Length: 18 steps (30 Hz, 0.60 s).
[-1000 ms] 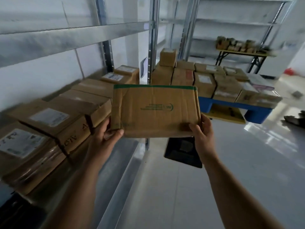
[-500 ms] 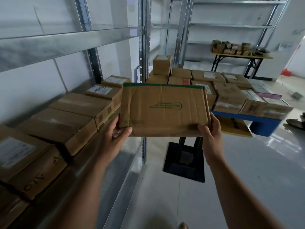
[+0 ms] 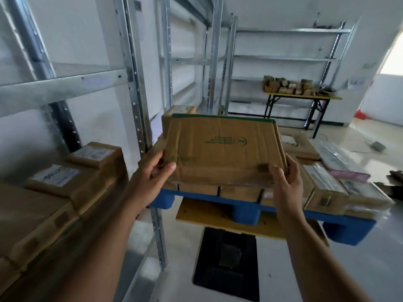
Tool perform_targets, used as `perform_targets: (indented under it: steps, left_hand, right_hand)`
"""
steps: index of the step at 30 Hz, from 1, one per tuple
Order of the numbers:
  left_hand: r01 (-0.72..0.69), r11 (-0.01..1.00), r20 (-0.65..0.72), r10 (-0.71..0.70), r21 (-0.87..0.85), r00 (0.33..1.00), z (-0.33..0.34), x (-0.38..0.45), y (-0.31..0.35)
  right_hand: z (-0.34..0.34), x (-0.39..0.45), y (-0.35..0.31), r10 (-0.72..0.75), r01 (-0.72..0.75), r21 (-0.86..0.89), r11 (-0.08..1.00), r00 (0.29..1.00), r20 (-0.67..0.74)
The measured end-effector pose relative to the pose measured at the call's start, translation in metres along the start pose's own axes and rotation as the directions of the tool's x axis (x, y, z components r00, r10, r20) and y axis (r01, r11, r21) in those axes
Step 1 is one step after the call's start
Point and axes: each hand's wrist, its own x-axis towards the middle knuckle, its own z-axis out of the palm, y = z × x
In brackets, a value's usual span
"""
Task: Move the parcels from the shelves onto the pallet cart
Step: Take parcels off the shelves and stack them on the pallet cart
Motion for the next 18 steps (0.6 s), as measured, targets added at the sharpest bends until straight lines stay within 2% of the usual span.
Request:
perform_targets:
  steps: [9,13,18]
  left_hand:
    - [-0.12,0.965,0.065,0.108,0.232,0.992,0.042,0.148,0.019]
    - [-0.164,0.946,0.104,0.14,0.28,0.985,0.049,0.228,0.025]
    - [-0.161,0.931,0.165,0.112,0.328,0.98,0.053,0.32,0.021]
  right_hand:
    - [0.007,0.132,0.021,0.006,-0.008,-0.033,0.999,0.998,-0.069]
    - [0.03,0.196,0.018,0.029,-0.037,-0.084,0.996,0.995,-0.099]
    - [0.062,0.266,0.022,0.032,-0.051,-0.143,0.988,0.99,-0.136]
